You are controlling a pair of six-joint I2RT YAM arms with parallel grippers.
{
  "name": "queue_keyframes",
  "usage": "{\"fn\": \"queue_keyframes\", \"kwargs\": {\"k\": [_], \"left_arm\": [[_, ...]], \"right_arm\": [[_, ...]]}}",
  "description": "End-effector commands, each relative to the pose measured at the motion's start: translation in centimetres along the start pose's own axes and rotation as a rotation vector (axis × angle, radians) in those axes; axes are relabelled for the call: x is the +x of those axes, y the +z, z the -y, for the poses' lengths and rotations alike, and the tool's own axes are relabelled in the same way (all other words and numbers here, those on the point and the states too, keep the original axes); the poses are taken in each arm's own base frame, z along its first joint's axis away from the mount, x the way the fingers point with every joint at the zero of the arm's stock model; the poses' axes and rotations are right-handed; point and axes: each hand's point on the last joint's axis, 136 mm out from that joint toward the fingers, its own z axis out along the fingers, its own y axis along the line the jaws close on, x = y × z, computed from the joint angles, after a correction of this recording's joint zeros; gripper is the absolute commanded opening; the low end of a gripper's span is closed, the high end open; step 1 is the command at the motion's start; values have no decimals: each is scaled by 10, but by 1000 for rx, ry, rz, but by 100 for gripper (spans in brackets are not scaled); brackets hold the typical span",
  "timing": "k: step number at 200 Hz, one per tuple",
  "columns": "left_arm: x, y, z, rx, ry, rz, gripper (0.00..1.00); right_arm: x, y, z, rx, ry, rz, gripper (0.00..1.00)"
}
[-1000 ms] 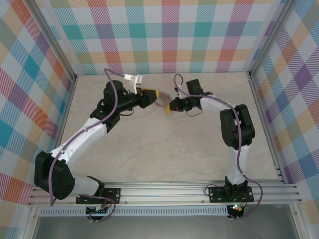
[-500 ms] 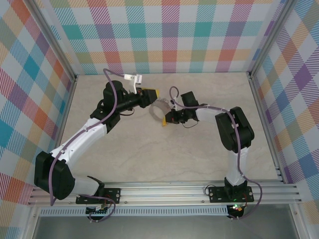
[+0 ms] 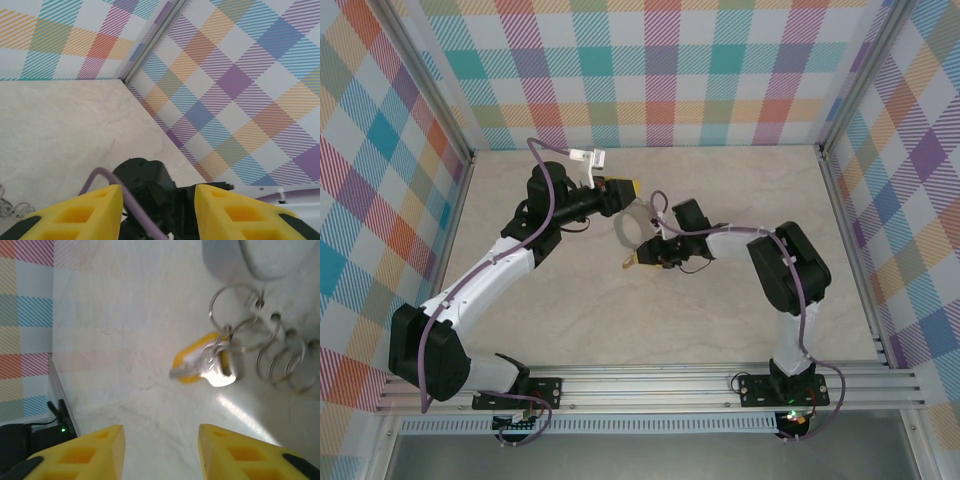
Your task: Put the keys on the keyring
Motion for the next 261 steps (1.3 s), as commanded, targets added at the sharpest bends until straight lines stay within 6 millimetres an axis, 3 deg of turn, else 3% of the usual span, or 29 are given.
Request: {"fn": "queue_keyframes", "kwargs": {"k": [1,32,52,68,79,123,162,184,209,236,261], "left_arm": [[-10,-2,2,17,7,29,42],[-8,-5,-1,-4,10,29,46],[-6,-9,-4,-31,19,35,56],[-5,-15,-11,-81,35,37,71],[-6,-21,-19,-139,51,48,81],[-22,-73,-79,-519,121,252,100],[-20,-117,-124,-798,353,349,100],[-6,-139,-167,-944,329,307,100],[27,-163,-217,-1094,285,242,100],[64,-185,-248,-1202,272,209,100],[87,-188,-268,-1215,283,197,100]], "right_arm": [[-12,-30,-39,-59,-92,70,52],[-18,-69,-50,-42,-122,153,67],[-24,-102,-49,8,-141,232,86],[-30,-134,-45,56,-141,309,100],[-33,-157,-40,99,-136,370,100],[-46,-256,9,513,-85,659,100],[-49,-335,66,876,41,995,100],[-47,-349,95,1062,0,1026,100],[-37,-352,139,1236,60,960,100],[-23,-346,176,1356,68,895,100],[-24,-325,190,1299,-22,900,100]]}}
